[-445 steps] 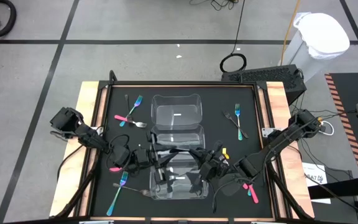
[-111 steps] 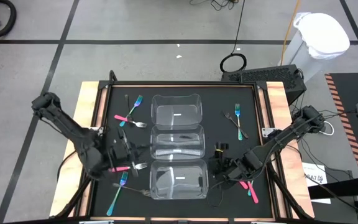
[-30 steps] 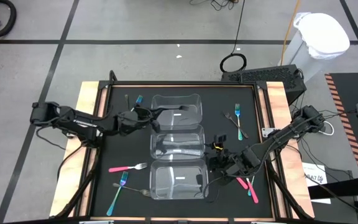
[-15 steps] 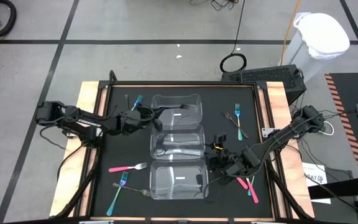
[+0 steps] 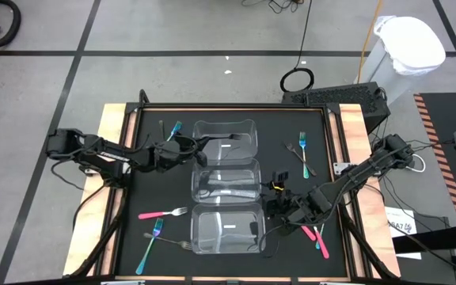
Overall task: Sort silverware by color (type)
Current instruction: Put the middle black fork into the top transparent bin, then put the top right black fork into the top transparent bin
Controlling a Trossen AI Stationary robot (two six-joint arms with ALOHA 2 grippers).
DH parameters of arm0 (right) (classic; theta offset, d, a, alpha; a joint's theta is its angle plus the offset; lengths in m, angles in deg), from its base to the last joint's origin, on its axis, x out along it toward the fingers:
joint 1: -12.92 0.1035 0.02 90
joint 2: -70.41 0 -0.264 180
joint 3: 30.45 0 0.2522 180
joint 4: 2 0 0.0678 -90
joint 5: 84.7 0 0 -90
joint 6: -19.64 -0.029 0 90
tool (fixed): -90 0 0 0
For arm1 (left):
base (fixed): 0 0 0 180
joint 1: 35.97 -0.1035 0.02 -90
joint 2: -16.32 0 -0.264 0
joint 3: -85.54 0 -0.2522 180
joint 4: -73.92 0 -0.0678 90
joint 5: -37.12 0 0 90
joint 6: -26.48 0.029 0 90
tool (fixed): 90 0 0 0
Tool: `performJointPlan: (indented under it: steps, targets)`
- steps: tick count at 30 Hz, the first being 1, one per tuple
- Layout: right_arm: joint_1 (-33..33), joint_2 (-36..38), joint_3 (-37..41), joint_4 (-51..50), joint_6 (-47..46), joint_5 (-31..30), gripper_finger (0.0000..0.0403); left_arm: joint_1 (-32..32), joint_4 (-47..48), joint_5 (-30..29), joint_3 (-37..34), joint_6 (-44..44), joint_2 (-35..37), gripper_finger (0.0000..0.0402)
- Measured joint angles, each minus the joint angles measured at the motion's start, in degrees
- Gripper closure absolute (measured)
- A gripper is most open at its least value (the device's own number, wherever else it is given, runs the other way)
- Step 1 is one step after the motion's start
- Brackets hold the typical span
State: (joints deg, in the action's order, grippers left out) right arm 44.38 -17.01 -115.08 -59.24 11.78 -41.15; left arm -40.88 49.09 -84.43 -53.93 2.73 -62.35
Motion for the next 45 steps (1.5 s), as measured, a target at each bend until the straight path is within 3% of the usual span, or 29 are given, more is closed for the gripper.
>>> performJointPlan:
  steps: [9, 25, 29, 35, 40, 45]
  targets:
    - [0.0, 0.0, 0.0, -0.02, 0.0, 0.0, 0.0218, 0.0, -0.3, -0.75, 0.0, -2.99, -0.46, 0.0371]
    - [0.0, 0.0, 0.0, -0.02, 0.0, 0.02, 0.0218, -0.35, -4.24, -3.39, 0.02, -3.72, -3.26, 0.0286]
    - [0.0, 0.0, 0.0, -0.04, 0.27, -0.72, 0.0218, -0.33, -5.85, -1.06, 0.02, -0.41, -2.17, 0.0283]
    - [0.42, 0.04, -5.21, -3.3, -3.42, -10.15, 0.0218, -0.31, -6.27, 3.86, 0.02, 5.02, 1.77, 0.0283]
    - [0.52, 0.04, -8.03, -4.47, -9.43, -8.63, 0.0218, 0.57, -4.98, 8.06, 0.02, 13.14, 5.66, 0.0283]
    - [-0.88, 0.0, -8.04, -17.81, -20.24, -8.83, 0.0218, 2.75, -1.58, 10.42, 0.02, 12.38, 8.5, 0.0283]
